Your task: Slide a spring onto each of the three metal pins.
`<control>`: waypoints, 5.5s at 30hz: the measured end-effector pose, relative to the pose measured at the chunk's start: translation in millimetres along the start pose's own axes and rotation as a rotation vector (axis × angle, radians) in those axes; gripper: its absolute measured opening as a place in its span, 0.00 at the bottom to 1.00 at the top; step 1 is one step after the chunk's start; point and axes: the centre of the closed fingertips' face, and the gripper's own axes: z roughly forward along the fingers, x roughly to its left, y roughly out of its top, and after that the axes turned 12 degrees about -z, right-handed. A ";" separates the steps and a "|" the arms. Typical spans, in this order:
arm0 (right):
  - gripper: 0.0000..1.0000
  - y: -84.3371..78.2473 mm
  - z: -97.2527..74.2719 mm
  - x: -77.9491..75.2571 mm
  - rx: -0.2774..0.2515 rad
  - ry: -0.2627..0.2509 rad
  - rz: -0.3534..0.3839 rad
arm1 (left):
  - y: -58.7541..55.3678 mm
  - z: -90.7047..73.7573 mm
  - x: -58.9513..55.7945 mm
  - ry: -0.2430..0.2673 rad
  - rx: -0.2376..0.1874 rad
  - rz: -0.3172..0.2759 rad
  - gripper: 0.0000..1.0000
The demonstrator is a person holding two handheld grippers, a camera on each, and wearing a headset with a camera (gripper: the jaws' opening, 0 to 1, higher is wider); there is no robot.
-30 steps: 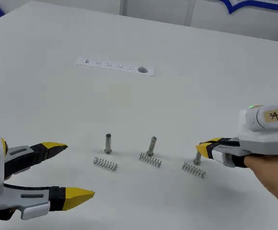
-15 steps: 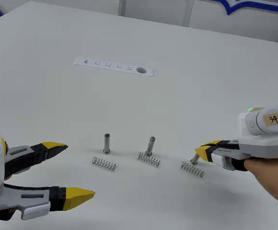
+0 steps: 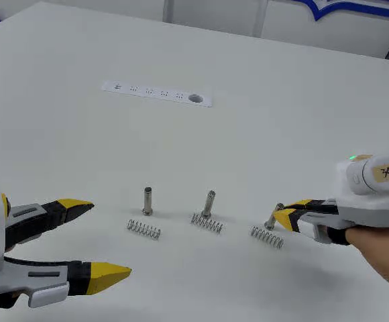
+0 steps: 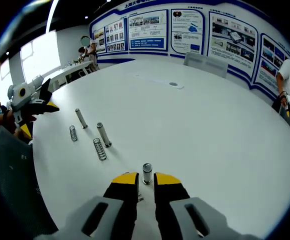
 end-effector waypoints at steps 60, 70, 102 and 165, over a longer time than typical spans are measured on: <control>0.34 -9.4 -16.6 7.3 -0.023 -0.041 -0.020 | -28.2 64.2 28.8 -0.166 0.314 0.177 0.27; 0.34 -7.8 -16.4 8.1 -0.031 -0.039 -0.019 | -36.0 58.8 26.4 -0.167 0.337 0.183 0.21; 0.32 22.5 -35.6 38.9 -0.104 0.042 -0.083 | -29.0 49.5 11.9 -0.179 0.325 0.265 0.10; 0.13 91.2 -43.3 169.4 -0.246 0.536 -0.271 | 17.4 53.6 -91.1 -0.413 0.194 0.407 0.10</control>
